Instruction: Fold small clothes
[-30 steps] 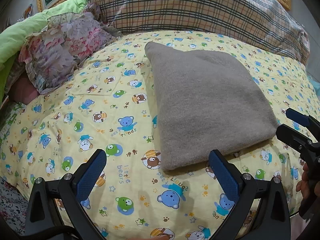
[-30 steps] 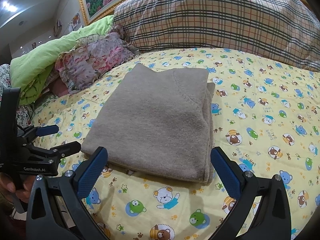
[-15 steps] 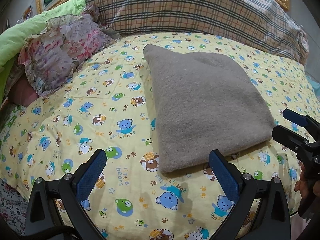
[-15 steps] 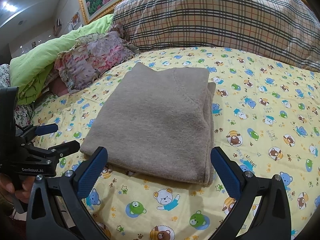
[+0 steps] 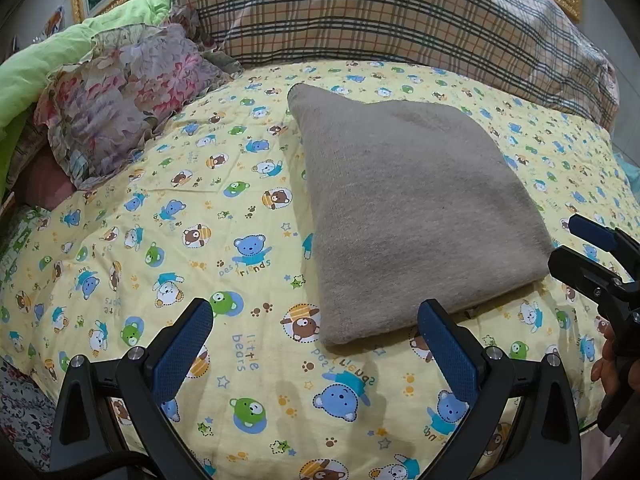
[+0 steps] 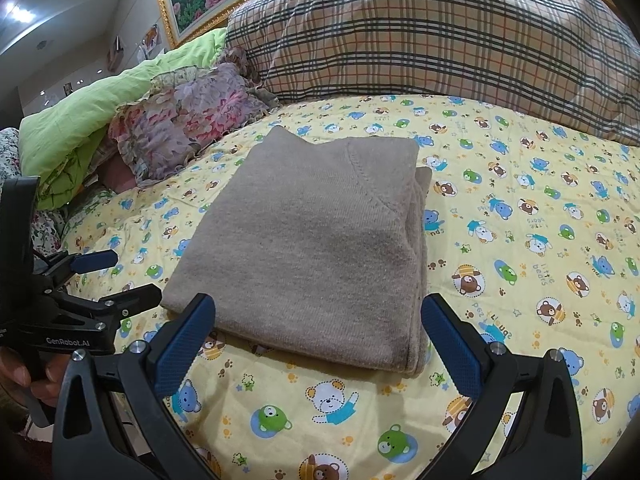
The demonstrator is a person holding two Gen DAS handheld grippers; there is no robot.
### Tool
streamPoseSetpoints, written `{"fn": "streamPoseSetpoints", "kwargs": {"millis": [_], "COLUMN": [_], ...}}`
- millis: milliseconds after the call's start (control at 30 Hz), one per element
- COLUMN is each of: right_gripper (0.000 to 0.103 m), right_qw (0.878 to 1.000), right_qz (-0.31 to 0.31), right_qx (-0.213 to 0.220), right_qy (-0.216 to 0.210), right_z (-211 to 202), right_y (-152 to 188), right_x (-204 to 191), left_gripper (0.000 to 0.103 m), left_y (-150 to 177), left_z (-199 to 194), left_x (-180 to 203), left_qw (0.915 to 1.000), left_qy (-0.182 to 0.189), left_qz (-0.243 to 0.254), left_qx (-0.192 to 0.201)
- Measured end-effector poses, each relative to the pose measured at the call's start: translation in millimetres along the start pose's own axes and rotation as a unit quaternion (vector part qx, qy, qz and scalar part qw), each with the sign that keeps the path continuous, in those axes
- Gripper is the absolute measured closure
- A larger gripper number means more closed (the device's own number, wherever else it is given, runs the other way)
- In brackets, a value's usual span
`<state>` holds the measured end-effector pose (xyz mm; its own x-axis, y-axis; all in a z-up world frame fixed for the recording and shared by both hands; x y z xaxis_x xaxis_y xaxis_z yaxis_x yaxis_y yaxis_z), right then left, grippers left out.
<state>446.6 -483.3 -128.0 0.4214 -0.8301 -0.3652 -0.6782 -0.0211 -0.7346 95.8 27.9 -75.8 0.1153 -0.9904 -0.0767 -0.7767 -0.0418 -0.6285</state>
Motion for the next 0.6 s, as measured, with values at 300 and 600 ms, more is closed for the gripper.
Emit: {"fn": "streamPoseSetpoints", "kwargs": {"millis": [300,600], "right_gripper": [0.001,0.001], "right_qw": [1.000,1.000], "right_qz": [-0.005,-0.006], "right_qx": [-0.004,-0.004], "right_qy": [-0.003,-0.004], "right_z": [3.2,4.2], "right_y": [-1.4,-2.5], "right_x": [1.4,0.9], "left_gripper": [0.001,0.001], "left_y": [0.4,-1.5], "left_z": [0.6,1.0], "left_x": [-0.4,-2.3], "left_qw": [1.0000,1.0000], "left_qy": [0.000,0.000], "left_qz": [-0.001,-0.003], "left_qx": [-0.001,0.001]}}
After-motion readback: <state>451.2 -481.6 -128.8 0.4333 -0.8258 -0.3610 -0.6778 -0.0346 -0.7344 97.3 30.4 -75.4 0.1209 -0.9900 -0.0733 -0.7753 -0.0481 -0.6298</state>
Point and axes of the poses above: each gripper's, at about its wrist camera, not at the fingertips, and z roughly the way its jaws point, x to its right, y to its underside, the point moved 10 cm from there along z, roughly the way its jaws point, and after that the axes turned 2 degrees about -y, right-handed, at the moved point
